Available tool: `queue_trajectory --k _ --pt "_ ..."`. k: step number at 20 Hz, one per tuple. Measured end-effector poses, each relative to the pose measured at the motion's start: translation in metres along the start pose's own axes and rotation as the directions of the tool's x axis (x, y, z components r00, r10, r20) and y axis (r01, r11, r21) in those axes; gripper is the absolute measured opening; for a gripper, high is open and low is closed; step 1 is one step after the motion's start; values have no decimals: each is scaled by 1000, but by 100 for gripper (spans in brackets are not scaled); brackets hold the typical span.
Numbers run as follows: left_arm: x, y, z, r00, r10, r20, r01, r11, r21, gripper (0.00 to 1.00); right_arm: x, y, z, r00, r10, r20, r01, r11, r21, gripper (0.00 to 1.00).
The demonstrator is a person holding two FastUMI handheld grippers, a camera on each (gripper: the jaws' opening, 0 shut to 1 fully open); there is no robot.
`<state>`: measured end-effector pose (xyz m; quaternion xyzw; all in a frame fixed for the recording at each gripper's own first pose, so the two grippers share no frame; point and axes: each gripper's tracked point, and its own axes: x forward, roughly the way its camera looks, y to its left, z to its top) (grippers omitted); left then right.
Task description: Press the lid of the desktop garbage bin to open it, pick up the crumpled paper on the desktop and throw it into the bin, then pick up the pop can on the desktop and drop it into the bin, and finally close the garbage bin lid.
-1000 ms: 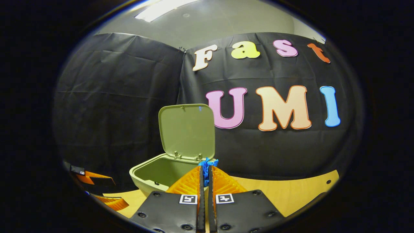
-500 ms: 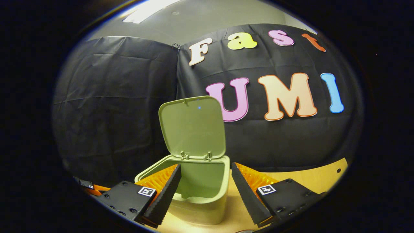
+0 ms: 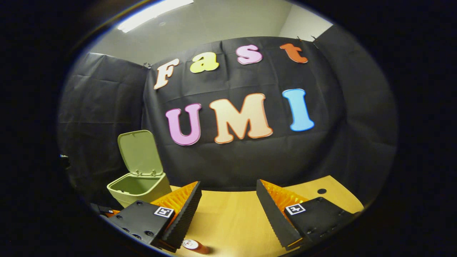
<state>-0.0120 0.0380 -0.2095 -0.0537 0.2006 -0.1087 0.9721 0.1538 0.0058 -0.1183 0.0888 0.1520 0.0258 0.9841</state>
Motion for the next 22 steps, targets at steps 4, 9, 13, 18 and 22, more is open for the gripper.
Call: queue_trajectory --k 4,9,13,18,22 --pt "24 -34 -44 994 -54 -98 53 999 -9 92 -30 -69 -16 994 -101 -37 101 995 -1 94" --pt "51 -45 -93 976 -53 -212 43 998 -51 92 -61 -123 -26 981 -181 -68 183 983 17 97" --pt "64 -43 -120 964 -47 -260 40 999 -31 93 -81 -150 -30 970 -229 -83 228 973 -17 97" --pt "72 -39 -141 961 -34 -276 35 999 -1 93 -97 -164 -31 959 -264 -98 258 963 -72 97" --pt "73 -40 -146 959 -23 -281 27 1000 9 76 -104 -163 -29 960 -263 -93 253 961 -109 98"
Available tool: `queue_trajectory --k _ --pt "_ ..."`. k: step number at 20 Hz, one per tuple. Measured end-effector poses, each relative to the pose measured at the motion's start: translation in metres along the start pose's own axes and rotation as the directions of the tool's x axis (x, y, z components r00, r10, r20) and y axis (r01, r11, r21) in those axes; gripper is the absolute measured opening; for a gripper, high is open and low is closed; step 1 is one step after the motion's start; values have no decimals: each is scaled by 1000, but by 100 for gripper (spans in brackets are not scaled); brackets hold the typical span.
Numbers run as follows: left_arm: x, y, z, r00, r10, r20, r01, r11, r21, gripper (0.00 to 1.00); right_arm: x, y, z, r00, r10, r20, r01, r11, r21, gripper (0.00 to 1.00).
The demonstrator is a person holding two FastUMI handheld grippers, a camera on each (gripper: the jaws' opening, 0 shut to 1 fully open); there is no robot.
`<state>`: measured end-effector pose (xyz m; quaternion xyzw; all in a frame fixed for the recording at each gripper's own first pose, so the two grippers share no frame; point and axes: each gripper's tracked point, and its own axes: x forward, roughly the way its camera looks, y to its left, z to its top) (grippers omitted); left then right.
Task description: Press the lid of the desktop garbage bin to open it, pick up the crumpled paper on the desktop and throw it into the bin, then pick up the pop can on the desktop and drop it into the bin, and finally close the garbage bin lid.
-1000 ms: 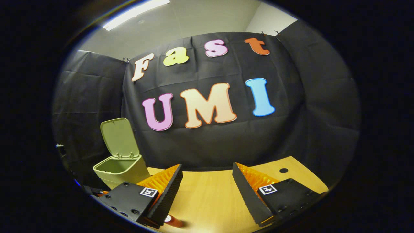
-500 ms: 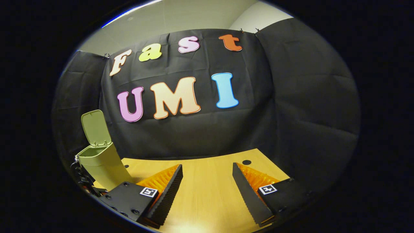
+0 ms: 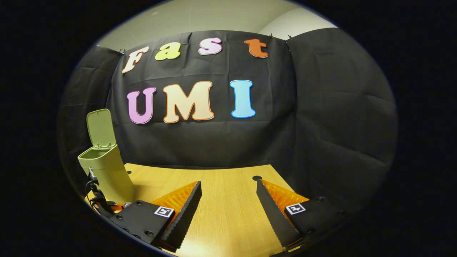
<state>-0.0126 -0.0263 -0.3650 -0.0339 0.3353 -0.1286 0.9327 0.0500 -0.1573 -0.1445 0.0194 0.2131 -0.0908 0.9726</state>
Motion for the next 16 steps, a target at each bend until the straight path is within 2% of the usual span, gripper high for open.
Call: queue_trajectory --k 3,7,9,12,16 --pt "-12 -15 27 998 -62 30 63 997 -39 75 -2 7 -1 1000 19 7 -18 1000 -20 98" --pt "-35 -22 117 981 -89 171 92 996 -6 74 0 30 -10 997 78 13 -78 996 31 95" --pt "-45 -26 158 970 -106 220 107 994 5 73 -1 40 -11 993 110 30 -112 991 73 98" --pt "-55 -23 213 953 -104 286 102 995 19 74 4 47 -21 991 135 15 -136 985 110 95" --pt "-64 -15 250 938 -92 333 75 995 64 74 4 44 -25 991 134 3 -133 981 138 98"
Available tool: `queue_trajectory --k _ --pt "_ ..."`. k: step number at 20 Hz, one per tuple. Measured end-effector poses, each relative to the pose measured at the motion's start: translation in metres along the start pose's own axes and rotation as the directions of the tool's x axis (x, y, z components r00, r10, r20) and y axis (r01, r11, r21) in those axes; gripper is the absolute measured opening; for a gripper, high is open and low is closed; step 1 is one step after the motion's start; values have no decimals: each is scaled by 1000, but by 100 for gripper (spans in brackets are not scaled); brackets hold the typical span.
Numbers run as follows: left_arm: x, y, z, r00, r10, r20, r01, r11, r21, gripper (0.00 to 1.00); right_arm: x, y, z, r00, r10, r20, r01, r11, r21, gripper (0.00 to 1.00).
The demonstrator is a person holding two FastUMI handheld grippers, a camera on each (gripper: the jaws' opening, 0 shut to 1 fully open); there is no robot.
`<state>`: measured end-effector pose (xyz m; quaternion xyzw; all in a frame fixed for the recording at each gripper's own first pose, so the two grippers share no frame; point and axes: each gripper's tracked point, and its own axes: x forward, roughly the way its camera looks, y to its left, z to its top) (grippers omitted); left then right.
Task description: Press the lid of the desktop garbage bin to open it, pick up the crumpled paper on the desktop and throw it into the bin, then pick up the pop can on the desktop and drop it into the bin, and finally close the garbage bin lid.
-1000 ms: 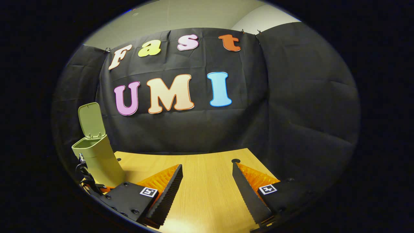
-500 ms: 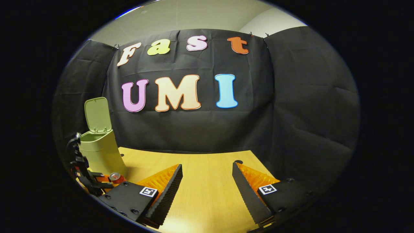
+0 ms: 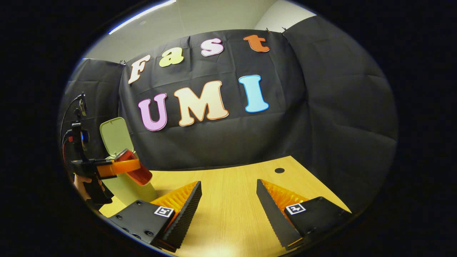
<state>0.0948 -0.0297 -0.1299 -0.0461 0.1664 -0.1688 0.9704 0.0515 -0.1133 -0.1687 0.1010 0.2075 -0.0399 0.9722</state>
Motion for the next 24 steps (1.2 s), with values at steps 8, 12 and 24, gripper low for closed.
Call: queue_trajectory --k 8,12,24 --pt "-36 127 73 966 241 99 -236 970 -53 73 -4 8 -9 1000 12 -10 -12 999 36 98" --pt "-58 196 52 927 373 27 -372 927 -38 75 -4 10 -16 1000 13 -22 -12 999 45 94" --pt "-68 242 128 885 420 200 -412 907 -84 92 -9 36 -19 998 53 -36 -54 998 -25 98"
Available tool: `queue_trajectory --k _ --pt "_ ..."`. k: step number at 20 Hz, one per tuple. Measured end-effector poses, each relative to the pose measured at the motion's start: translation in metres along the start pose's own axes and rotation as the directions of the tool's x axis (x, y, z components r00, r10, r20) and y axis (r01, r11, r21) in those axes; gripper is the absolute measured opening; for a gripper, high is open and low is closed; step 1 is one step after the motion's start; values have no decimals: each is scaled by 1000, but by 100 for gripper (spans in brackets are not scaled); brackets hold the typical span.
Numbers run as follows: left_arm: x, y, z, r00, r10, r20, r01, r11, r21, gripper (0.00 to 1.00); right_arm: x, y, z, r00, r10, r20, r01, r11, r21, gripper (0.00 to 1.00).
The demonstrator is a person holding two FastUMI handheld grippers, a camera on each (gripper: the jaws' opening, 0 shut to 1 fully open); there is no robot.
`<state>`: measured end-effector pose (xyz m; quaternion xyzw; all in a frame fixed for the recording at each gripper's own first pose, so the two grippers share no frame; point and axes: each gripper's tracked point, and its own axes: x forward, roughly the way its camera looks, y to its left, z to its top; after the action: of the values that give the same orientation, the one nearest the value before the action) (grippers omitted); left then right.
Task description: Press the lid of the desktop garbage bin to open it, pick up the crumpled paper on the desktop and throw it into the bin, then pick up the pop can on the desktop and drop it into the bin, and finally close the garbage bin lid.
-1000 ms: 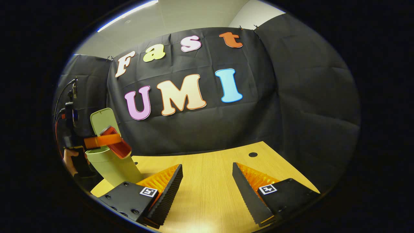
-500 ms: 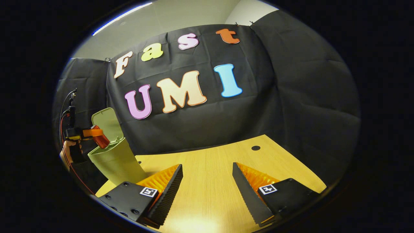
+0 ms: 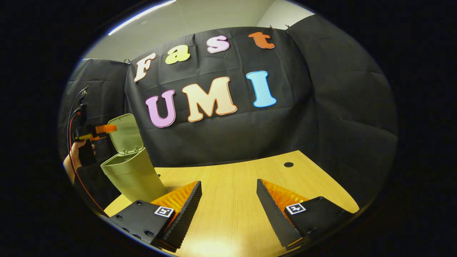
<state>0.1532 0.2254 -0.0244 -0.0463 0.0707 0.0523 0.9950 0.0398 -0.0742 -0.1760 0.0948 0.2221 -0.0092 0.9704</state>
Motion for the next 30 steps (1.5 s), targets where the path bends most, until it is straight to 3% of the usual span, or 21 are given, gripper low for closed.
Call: queue_trajectory --k 2,4,8,12,18,22,30 --pt "20 8 25 999 10 36 -10 1000 4 91 -6 -1 0 999 -25 22 25 1000 0 94" --pt "38 14 44 997 15 72 -18 999 38 92 -14 2 -5 999 -32 26 32 999 19 98" --pt "80 19 71 995 19 101 -21 1000 15 91 -27 -1 -16 997 -78 9 78 996 -51 97" --pt "100 31 49 999 45 7 -46 998 40 91 -31 5 -12 997 -75 20 76 996 -49 98" --pt "58 26 38 995 89 44 -92 994 58 92 -21 -4 -16 998 -70 1 70 997 35 98" --pt "15 12 17 995 86 39 -90 992 94 92 -6 7 -23 1000 -17 -26 18 999 36 97" --pt "-41 -4 -38 998 62 -5 -62 995 78 91 21 33 -27 994 83 -76 -82 997 8 97"
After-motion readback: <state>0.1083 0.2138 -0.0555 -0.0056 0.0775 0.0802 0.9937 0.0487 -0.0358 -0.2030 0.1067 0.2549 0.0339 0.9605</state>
